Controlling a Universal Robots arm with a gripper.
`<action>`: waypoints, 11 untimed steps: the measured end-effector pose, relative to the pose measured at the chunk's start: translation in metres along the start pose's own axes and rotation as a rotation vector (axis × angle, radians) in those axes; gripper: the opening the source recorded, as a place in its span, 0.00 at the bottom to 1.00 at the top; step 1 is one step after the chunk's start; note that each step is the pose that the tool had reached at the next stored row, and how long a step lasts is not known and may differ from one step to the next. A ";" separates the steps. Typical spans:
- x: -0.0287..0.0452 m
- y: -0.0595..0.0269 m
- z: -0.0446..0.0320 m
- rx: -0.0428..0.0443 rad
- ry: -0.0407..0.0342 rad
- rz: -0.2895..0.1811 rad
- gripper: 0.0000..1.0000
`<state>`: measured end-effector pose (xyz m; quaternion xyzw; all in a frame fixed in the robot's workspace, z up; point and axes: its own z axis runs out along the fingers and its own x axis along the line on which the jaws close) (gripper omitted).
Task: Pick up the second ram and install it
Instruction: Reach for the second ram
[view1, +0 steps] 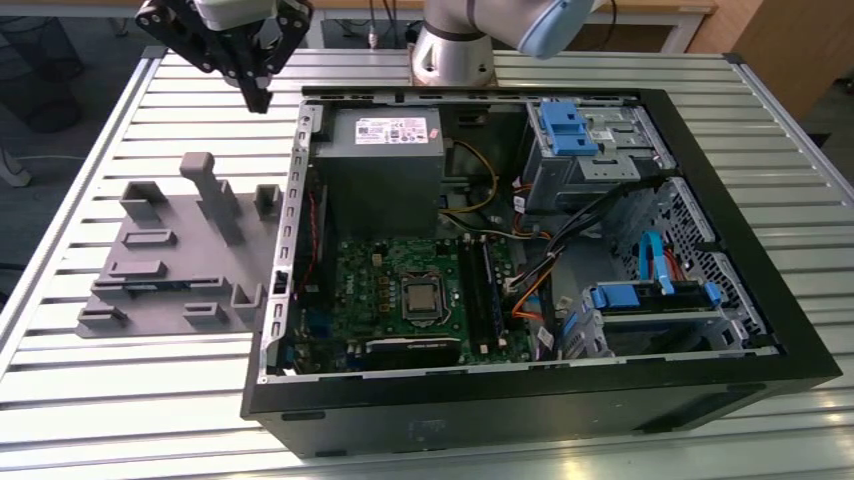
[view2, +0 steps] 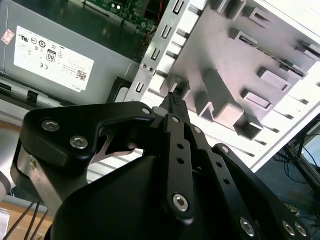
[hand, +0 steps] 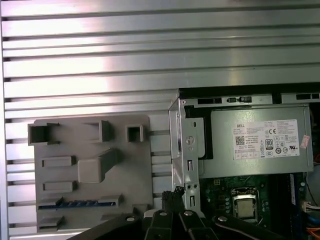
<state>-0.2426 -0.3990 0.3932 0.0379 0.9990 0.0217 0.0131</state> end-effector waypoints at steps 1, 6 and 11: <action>0.0025 -0.0002 0.0000 0.0000 0.0000 0.000 0.11; 0.0153 -0.0012 -0.0004 0.0001 0.0001 0.000 0.11; 0.0328 -0.0025 -0.0008 0.0000 -0.0001 0.000 0.11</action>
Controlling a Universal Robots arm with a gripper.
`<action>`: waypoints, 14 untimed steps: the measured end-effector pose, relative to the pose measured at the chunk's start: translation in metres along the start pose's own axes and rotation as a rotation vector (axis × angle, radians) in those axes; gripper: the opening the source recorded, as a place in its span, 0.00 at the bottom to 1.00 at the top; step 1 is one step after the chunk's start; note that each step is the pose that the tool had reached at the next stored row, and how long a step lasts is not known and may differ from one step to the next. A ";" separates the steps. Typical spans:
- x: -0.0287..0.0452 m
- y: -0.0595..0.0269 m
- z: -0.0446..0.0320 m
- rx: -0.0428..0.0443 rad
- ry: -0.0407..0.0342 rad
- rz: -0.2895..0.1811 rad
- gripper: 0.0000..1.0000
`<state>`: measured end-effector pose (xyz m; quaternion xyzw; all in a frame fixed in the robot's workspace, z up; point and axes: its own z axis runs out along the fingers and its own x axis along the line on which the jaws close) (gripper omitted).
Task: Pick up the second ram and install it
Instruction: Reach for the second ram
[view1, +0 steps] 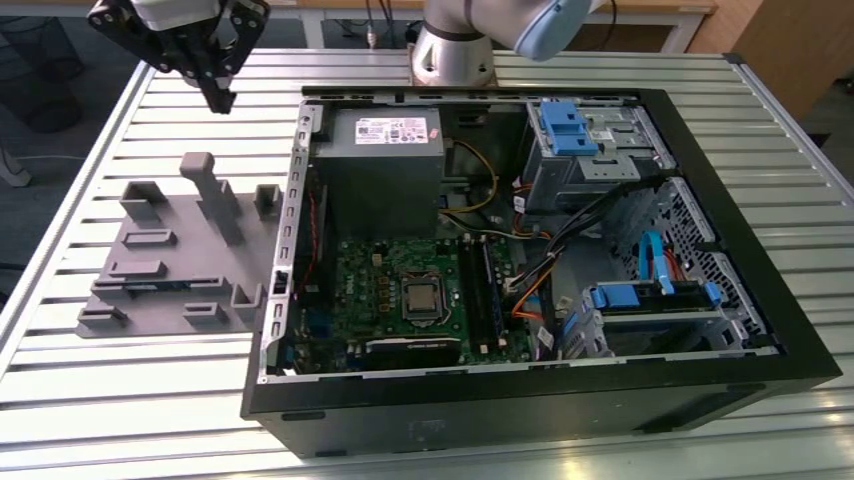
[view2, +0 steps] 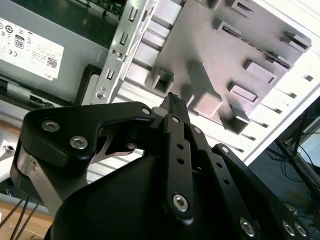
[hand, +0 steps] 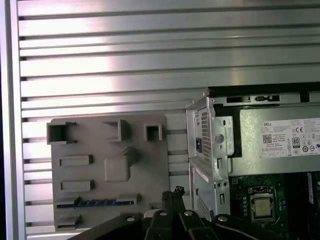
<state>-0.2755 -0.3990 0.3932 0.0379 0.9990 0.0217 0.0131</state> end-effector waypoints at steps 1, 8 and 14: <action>0.0041 -0.0003 -0.0002 0.0001 0.0002 0.000 0.11; 0.0325 -0.0027 -0.0009 0.0001 0.0002 0.000 0.11; 0.0481 -0.0075 -0.0011 0.0029 0.0028 0.000 0.11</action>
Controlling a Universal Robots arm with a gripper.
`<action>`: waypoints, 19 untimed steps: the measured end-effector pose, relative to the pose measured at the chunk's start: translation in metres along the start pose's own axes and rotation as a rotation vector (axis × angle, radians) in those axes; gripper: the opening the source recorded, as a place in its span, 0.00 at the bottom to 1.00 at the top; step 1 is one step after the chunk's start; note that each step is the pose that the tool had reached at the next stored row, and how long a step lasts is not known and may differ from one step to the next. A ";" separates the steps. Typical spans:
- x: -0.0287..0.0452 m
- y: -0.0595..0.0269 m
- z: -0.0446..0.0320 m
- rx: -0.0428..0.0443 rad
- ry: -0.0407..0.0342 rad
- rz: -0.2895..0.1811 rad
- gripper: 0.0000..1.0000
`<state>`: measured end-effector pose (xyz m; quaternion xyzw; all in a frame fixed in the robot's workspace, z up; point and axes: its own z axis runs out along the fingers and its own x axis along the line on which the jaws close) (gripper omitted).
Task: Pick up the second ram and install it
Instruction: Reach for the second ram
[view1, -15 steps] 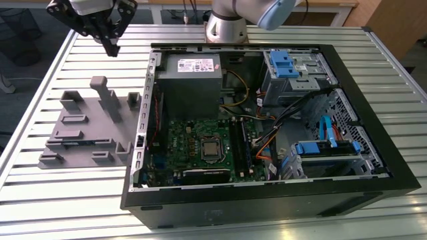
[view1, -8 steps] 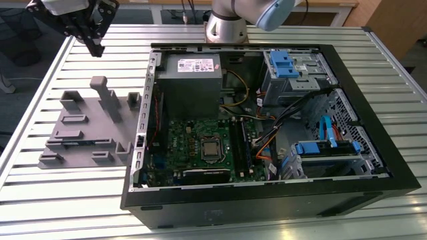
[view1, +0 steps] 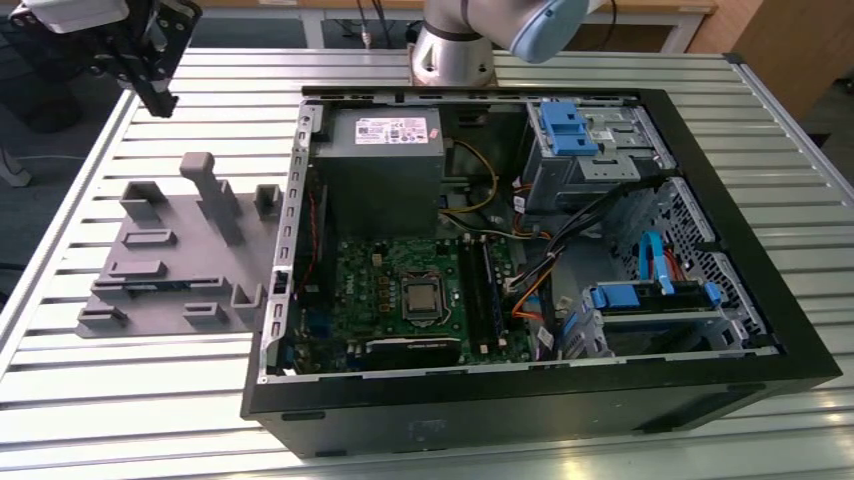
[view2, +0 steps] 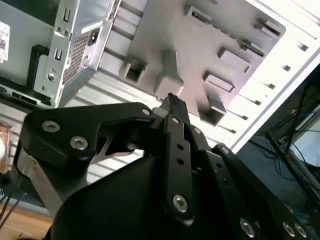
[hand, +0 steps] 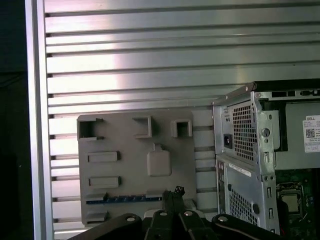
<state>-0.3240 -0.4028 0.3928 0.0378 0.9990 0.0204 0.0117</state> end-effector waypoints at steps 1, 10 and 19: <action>0.0005 -0.0014 0.0000 0.0016 0.0013 0.000 0.11; 0.0156 -0.0125 0.0010 0.0053 0.0077 0.000 0.11; 0.0254 -0.0136 0.0010 0.0054 0.0080 0.000 0.11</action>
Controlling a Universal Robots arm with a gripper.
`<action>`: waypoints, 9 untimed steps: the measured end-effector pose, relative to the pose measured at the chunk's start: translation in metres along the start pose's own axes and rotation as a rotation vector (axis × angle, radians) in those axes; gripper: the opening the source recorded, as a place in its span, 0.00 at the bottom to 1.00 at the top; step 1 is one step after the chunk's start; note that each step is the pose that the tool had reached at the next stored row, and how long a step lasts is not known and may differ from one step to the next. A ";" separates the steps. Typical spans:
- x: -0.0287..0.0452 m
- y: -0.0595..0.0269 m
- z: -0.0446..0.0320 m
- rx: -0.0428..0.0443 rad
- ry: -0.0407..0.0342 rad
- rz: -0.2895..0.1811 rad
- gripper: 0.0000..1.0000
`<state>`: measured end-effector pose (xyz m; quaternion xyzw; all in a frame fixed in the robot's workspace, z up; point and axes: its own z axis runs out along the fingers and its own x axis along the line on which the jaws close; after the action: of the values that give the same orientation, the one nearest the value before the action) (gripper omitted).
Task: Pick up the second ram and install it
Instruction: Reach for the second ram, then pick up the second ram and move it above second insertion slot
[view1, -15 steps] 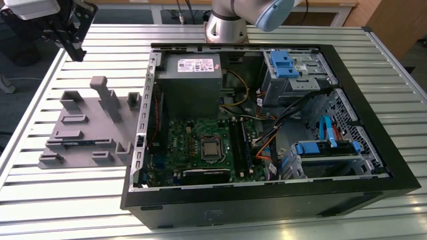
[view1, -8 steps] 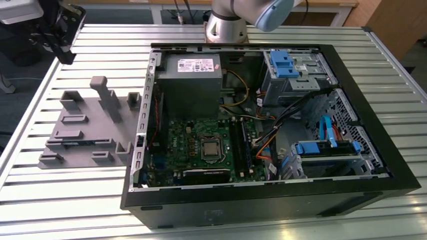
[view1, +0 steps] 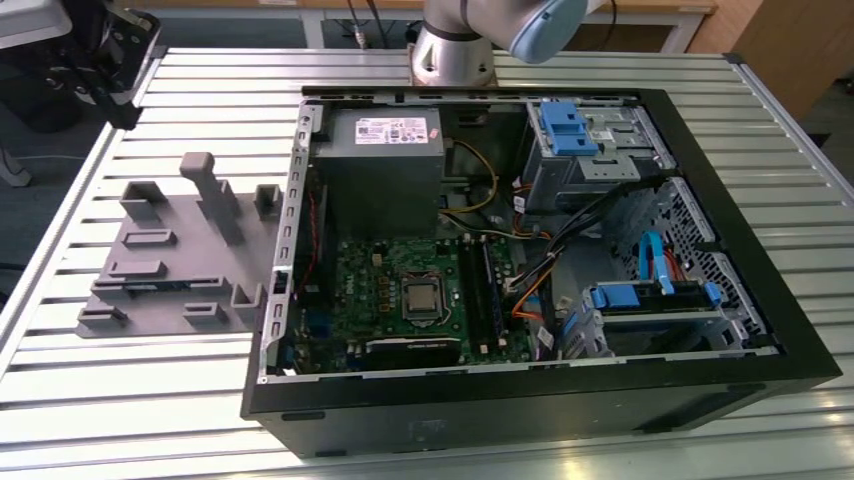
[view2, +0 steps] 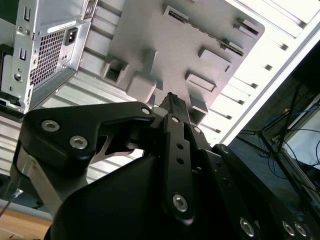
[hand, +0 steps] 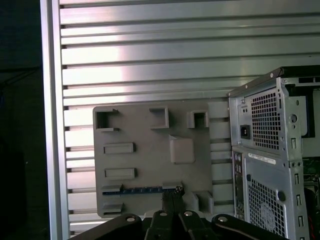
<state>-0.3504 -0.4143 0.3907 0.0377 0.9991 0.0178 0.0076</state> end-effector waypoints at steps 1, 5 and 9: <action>0.0002 0.0000 0.0000 0.0000 0.0000 0.000 0.11; 0.0003 0.0000 0.0000 0.0000 0.0000 0.000 0.11; 0.0004 0.0000 0.0000 0.0000 0.0000 0.000 0.11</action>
<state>-0.3507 -0.4143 0.3907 0.0377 0.9991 0.0178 0.0076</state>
